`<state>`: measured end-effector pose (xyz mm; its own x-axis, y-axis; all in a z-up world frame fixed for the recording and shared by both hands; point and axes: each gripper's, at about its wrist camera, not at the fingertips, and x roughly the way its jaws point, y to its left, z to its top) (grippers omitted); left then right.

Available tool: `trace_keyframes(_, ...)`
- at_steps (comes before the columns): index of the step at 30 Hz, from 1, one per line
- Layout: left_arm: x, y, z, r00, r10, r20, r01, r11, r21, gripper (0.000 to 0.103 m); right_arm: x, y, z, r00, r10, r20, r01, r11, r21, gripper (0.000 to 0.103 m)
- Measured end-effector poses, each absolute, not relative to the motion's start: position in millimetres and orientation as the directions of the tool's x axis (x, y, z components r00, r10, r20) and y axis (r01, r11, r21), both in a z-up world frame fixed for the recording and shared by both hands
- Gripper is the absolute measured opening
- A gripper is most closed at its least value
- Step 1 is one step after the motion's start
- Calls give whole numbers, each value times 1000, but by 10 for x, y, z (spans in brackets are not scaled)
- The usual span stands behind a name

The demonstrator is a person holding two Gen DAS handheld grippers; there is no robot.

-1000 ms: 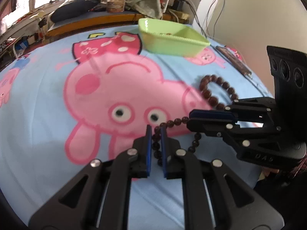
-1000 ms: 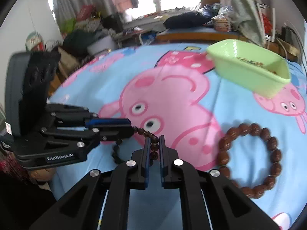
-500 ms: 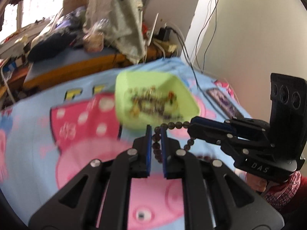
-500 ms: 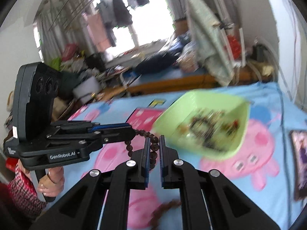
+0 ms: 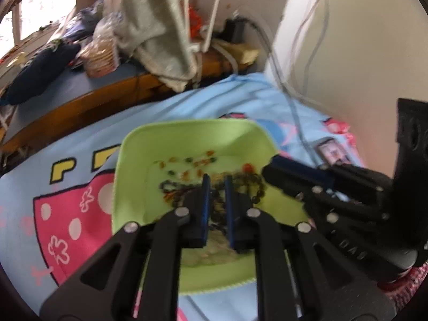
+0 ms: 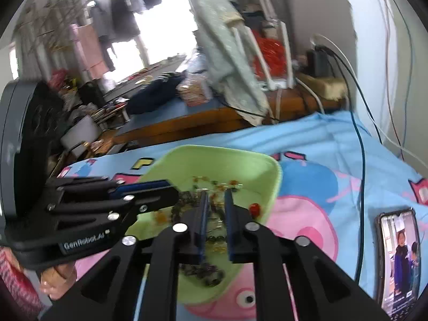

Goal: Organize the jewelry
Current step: 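Lower the black strand into the green tray and open both tools, then reach the right tool to the brown wooden bead bracelet and close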

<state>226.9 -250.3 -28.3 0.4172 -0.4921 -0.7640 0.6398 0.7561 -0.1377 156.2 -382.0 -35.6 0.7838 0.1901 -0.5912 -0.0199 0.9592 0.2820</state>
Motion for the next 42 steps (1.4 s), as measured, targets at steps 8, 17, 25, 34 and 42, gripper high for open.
trace_keyframes(8, 1814, -2023, -117, 596, -410, -690, 553, 833, -17, 10, 858, -3741, -121, 886, 186, -424, -6, 920, 392, 0)
trace_keyframes(17, 1285, -1591, -246, 642, -327, -693, 490, 870, 44, 10, 260, -3200, -391, 846, 170, -506, 59, 913, 405, 0)
trace_keyframes(25, 1042, -1375, -364, 662, -298, -688, 460, 886, 59, 10, 19, -2840, -602, 811, 173, -560, 63, 924, 377, 0)
trace_keyframes(34, 971, -1180, -456, 668, -277, -690, 427, 903, 51, 10, -69, -2584, -706, 798, 158, -582, 53, 943, 329, 0)
trace_keyframes(42, 962, -1085, -546, 665, -274, -694, 419, 907, 43, 10, -104, -2512, -739, 808, 126, -575, 68, 950, 303, 0)
